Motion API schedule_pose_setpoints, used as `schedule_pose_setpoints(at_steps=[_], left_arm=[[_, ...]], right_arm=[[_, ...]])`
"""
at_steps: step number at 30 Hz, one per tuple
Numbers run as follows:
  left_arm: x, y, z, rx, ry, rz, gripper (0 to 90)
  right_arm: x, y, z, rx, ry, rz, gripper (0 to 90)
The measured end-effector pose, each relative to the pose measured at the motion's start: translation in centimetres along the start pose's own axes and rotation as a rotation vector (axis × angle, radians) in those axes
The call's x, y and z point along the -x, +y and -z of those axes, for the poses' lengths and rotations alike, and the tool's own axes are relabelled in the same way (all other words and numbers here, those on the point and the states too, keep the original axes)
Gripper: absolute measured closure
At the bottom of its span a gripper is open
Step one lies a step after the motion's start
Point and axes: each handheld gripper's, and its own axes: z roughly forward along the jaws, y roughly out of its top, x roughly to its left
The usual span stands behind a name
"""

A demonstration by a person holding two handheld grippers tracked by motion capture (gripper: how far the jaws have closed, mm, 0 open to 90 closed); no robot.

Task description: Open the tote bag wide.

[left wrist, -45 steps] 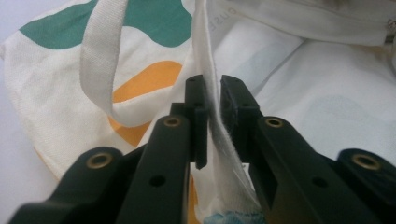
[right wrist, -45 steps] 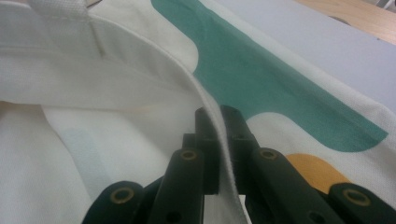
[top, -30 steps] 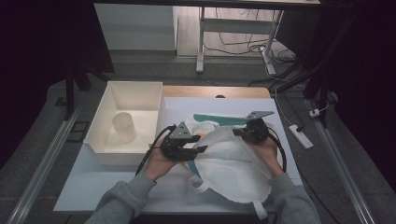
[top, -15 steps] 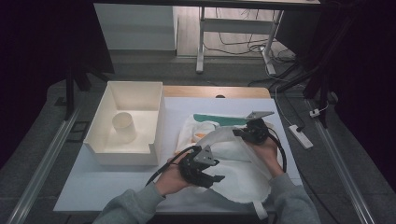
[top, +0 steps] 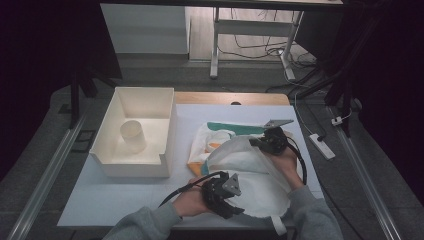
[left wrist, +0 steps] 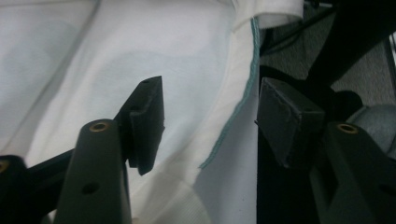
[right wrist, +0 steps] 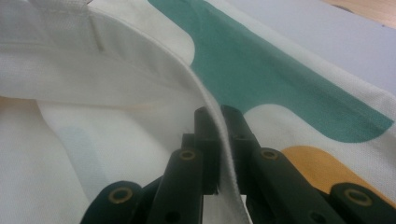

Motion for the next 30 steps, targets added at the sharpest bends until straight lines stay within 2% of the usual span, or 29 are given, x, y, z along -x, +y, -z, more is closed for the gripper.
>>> schedule_pose_setpoints(at_steps=[3, 13, 17, 20, 24, 29, 30], left_arm=[[0.3, 0.0, -0.6, -0.032, 0.000, -0.024, 38.7], [1.0, -0.3, -1.6, -0.096, 0.052, -0.097, 36.8], [1.0, -0.5, -2.0, -0.123, 0.098, -0.115, 37.6], [1.0, -0.7, -2.3, -0.148, 0.146, -0.125, 42.4], [0.9, -0.9, -2.4, -0.161, 0.178, -0.134, 53.1], [0.4, -1.1, -2.3, -0.149, 0.139, -0.100, 78.0], [0.2, -1.1, -2.3, -0.143, 0.134, -0.093, 80.8]], right_arm=[[0.0, 0.0, 0.0, -0.001, 0.001, -0.001, 85.8], [0.1, -0.1, 0.0, 0.001, 0.005, -0.010, 85.8], [0.1, -0.1, 0.0, 0.001, 0.005, -0.010, 85.7], [0.1, -0.1, 0.0, 0.000, 0.006, -0.011, 85.7], [0.1, -0.1, 0.0, 0.000, 0.006, -0.010, 85.7], [0.2, -0.1, 0.1, 0.002, 0.007, -0.012, 85.5], [0.2, -0.1, 0.1, 0.002, 0.007, -0.013, 85.5]])
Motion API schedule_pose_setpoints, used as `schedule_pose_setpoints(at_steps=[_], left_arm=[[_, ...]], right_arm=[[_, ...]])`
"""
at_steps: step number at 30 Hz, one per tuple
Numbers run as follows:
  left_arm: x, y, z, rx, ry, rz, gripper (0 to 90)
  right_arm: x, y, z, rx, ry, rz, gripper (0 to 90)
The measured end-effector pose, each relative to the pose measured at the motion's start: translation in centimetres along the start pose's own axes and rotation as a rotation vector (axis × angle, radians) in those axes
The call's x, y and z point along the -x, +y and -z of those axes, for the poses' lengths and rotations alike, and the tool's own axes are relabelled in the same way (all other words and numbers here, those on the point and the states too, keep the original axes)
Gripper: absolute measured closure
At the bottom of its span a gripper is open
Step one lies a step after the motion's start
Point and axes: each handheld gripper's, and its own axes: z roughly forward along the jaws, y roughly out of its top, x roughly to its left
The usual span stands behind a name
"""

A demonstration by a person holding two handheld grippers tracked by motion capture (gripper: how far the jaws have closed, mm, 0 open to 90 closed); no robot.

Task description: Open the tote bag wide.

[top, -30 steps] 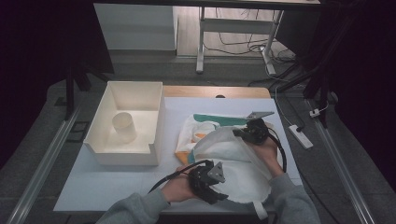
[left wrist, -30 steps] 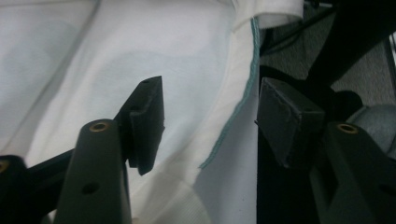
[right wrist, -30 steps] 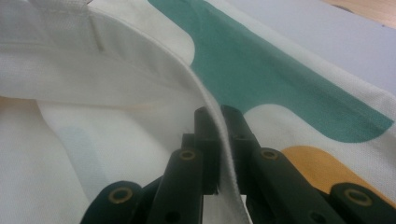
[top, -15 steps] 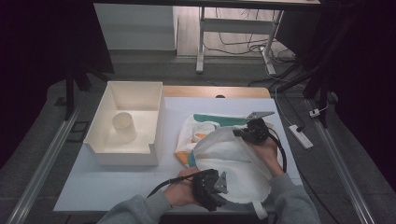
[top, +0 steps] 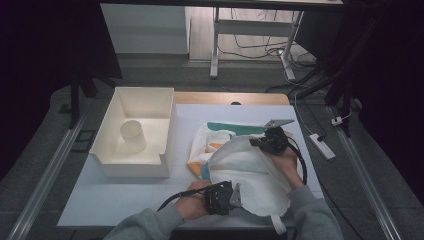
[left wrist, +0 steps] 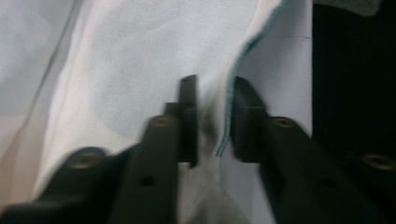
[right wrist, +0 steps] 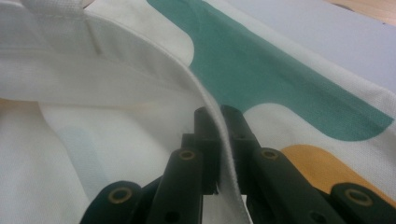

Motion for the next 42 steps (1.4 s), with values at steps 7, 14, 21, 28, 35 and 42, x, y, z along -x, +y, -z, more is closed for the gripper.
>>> schedule_pose_setpoints(at_steps=[7, 14, 21, 28, 35, 42], left_arm=[[-0.4, -0.2, 0.2, 0.021, -0.027, 0.013, 85.8], [-0.9, -0.4, 0.5, 0.055, -0.067, 0.060, 86.5], [-1.3, -0.7, 0.9, 0.086, -0.095, 0.085, 86.7], [-1.6, -1.0, 1.4, 0.117, -0.119, 0.101, 86.9], [-1.8, -1.5, 2.3, 0.155, -0.147, 0.119, 87.0], [-2.0, -2.0, 3.2, 0.190, -0.158, 0.124, 87.0]], right_arm=[[0.0, 0.0, 0.0, 0.001, 0.001, 0.000, 85.5], [0.0, 0.0, 0.1, 0.004, 0.002, 0.001, 85.5], [0.1, 0.0, 0.3, 0.009, 0.006, 0.000, 85.5], [0.2, 0.1, 0.7, 0.014, 0.007, 0.003, 85.5], [0.1, 0.2, 1.2, 0.020, 0.009, 0.006, 85.5], [0.1, 0.4, 1.7, 0.021, 0.013, 0.012, 85.5]])
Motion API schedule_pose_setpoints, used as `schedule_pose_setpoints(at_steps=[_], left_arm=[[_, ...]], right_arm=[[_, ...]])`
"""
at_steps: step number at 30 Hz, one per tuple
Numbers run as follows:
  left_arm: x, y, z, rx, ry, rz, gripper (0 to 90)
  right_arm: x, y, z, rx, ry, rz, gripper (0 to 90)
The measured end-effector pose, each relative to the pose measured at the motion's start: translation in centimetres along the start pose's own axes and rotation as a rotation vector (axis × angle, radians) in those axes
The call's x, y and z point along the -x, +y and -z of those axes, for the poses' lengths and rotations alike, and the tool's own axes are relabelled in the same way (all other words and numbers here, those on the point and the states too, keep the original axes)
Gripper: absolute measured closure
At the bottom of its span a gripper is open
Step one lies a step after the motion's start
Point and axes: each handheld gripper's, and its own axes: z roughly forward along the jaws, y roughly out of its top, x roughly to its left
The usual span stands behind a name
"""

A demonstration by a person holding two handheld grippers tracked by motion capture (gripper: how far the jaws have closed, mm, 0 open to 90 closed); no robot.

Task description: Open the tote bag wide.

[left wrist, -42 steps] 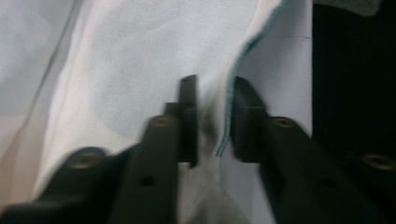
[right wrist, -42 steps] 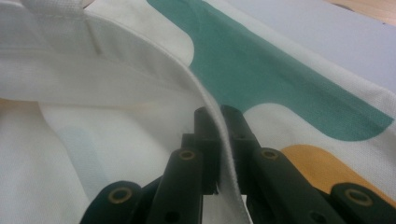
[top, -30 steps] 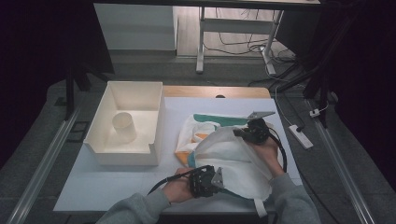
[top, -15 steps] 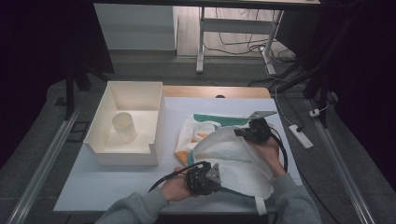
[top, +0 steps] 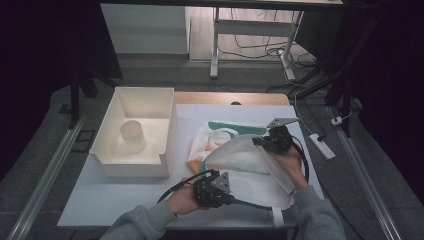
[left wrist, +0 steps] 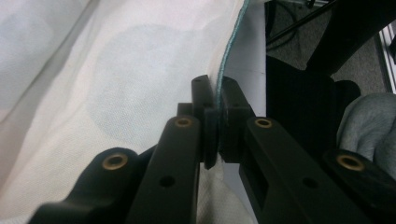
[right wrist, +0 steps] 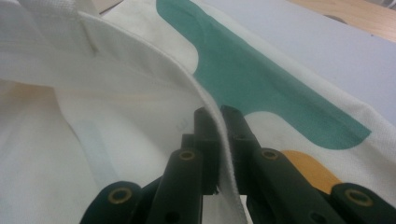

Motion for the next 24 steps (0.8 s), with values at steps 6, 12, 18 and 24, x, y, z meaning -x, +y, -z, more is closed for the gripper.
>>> schedule_pose_setpoints(at_steps=[6, 12, 18, 24], left_arm=[[0.1, -0.4, 1.7, 0.054, -0.001, 0.004, 87.0], [0.2, -0.7, 4.2, 0.129, -0.002, 0.010, 87.1], [0.8, -0.5, 7.2, 0.202, 0.033, -0.002, 87.1], [1.8, 0.2, 10.5, 0.283, 0.082, -0.039, 87.0]], right_arm=[[-0.3, 0.5, 1.1, 0.008, 0.002, 0.016, 85.5], [-0.9, 1.4, 2.4, 0.027, -0.007, 0.052, 85.6], [-1.5, 2.6, 4.0, 0.064, 0.001, 0.061, 85.9], [-2.7, 4.0, 6.1, 0.124, -0.005, 0.092, 86.0]])
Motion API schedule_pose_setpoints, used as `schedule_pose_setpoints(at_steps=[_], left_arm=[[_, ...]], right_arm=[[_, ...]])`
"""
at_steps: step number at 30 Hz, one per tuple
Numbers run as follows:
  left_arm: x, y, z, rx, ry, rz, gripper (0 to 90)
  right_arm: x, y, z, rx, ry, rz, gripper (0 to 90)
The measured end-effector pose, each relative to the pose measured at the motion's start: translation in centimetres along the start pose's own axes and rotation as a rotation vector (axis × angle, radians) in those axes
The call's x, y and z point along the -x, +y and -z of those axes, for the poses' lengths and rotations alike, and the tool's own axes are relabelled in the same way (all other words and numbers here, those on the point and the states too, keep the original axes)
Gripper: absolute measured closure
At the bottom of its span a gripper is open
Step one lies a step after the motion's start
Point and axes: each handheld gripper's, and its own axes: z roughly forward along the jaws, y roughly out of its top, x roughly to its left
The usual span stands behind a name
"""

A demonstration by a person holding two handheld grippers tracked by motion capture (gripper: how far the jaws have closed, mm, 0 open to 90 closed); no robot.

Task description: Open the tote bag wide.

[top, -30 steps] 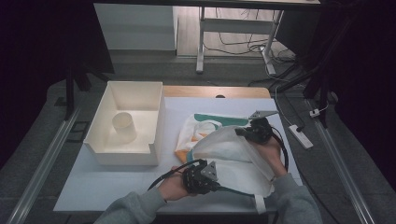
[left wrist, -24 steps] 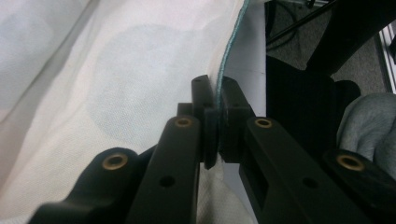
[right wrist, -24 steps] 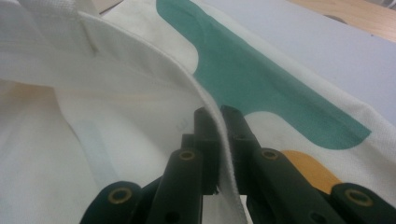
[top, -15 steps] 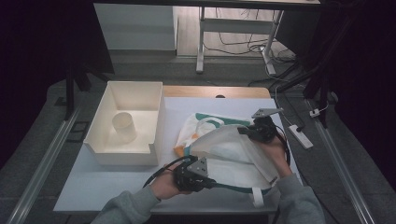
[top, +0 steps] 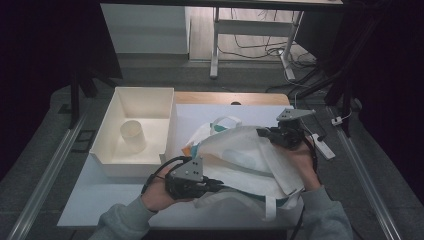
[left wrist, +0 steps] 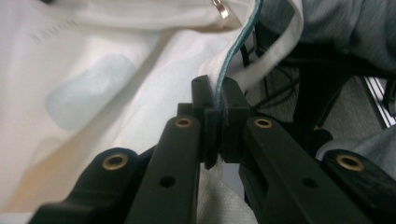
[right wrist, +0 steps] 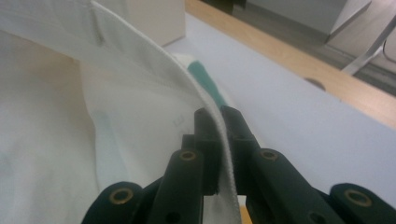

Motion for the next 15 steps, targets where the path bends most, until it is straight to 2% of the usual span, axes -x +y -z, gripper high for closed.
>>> schedule_pose_setpoints(at_steps=[6, 10, 12, 15], left_arm=[[0.2, 1.1, 2.3, 0.073, 0.041, -0.011, 87.1], [0.4, 2.2, 3.8, 0.123, 0.077, -0.031, 87.0], [0.2, 2.5, 4.0, 0.140, 0.090, -0.023, 87.0], [-0.3, 2.5, 3.4, 0.148, 0.094, -0.006, 87.0]], right_arm=[[-0.8, 2.1, 1.2, 0.064, -0.003, -0.005, 86.1], [-1.3, 3.5, 1.9, 0.090, -0.007, 0.011, 86.1], [-1.3, 4.0, 2.0, 0.098, -0.007, 0.012, 86.1], [-0.9, 3.9, 1.6, 0.096, -0.017, -0.006, 86.1]])
